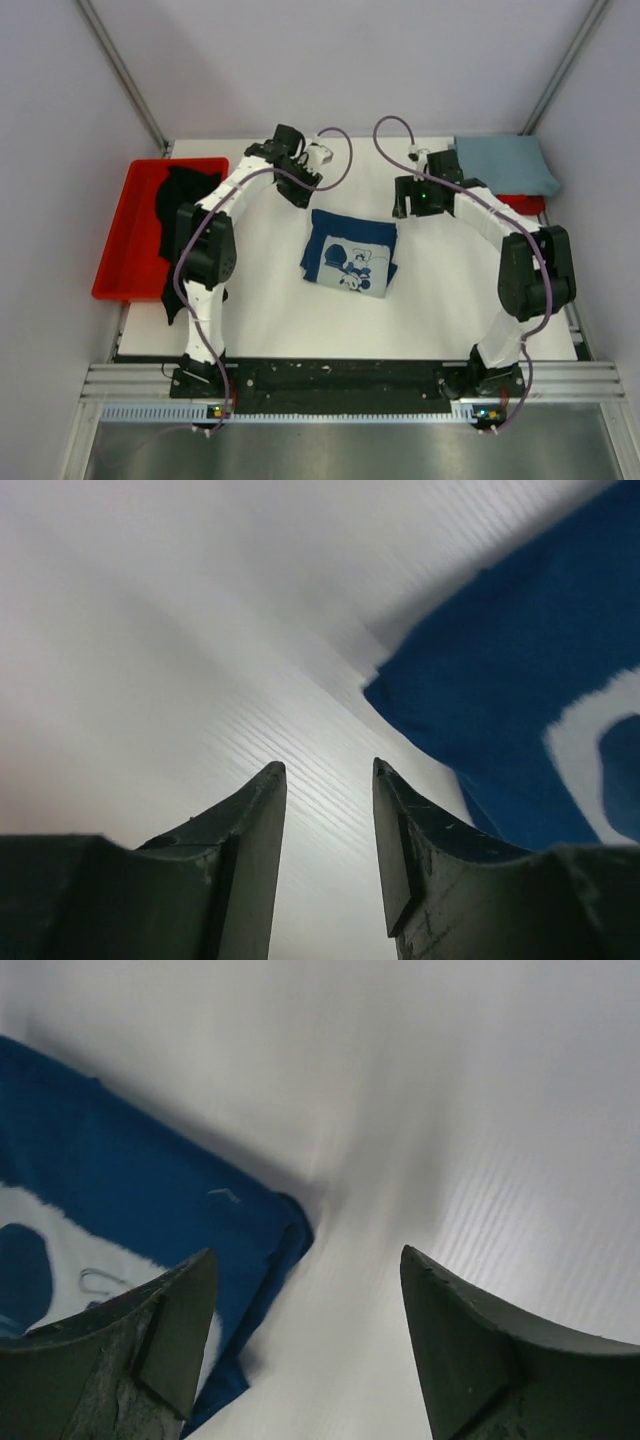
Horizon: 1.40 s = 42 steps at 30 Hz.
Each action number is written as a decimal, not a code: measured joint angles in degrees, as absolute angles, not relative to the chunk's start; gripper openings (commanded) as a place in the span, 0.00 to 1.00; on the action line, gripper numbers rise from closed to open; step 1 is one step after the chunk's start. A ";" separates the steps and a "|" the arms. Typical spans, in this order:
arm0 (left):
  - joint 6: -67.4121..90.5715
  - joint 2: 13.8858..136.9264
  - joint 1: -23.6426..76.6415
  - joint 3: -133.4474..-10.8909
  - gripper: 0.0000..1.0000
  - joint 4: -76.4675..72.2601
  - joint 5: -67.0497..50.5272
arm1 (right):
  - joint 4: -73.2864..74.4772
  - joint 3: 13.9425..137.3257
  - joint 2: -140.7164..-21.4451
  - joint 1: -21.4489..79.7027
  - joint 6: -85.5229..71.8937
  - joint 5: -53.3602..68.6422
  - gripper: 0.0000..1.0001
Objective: Fold and stack the t-shirts
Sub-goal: Put the neatly folded tshirt into the corner of the board with the right arm
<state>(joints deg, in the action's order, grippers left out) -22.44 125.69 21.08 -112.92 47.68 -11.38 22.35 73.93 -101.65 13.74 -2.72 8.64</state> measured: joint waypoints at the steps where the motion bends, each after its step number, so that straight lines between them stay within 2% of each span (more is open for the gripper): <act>1: -22.00 122.85 21.02 -109.27 0.40 47.11 -12.75 | 22.33 72.36 -99.94 13.80 -4.82 10.44 0.75; 6: -19.62 113.54 22.26 -97.34 0.34 45.01 -20.23 | 20.32 66.17 -97.49 14.02 -12.84 17.34 0.75; 10: -17.91 113.95 23.57 -94.06 0.29 44.25 -24.34 | 18.83 64.47 -100.33 14.02 -17.04 20.84 0.73; 13: -17.34 117.19 23.88 -94.35 0.26 44.73 -24.86 | 16.64 64.47 -104.07 14.02 -19.42 23.03 0.68; 15: -16.82 120.36 23.77 -94.78 0.25 44.69 -24.43 | 14.85 64.47 -106.02 13.80 -21.12 25.04 0.53; 17: -16.34 123.37 23.66 -94.83 0.25 44.73 -23.97 | 12.78 64.27 -106.69 13.67 -22.37 26.11 0.28; 19: -15.77 124.29 23.40 -95.72 0.25 45.36 -24.51 | 10.59 63.59 -107.85 13.19 -23.83 27.77 0.12; 21: -15.55 124.31 23.20 -95.94 0.25 45.30 -24.16 | 8.71 62.61 -109.30 12.73 -25.87 30.06 0.00; 25: -15.53 124.40 23.22 -96.05 0.28 45.39 -23.70 | 6.87 62.13 -109.80 11.35 -28.18 33.17 0.00; 33: -16.36 123.81 22.28 -99.63 0.48 48.05 -22.87 | 10.20 66.76 -109.80 10.68 -26.72 35.20 0.00; 42: -18.61 113.08 15.66 -102.04 0.50 50.17 -22.76 | 25.89 87.18 -111.81 9.58 -13.76 30.06 0.00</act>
<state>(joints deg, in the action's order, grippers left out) -18.61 113.08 15.66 -102.04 50.17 -22.76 25.89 87.18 -111.81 9.58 -13.76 30.06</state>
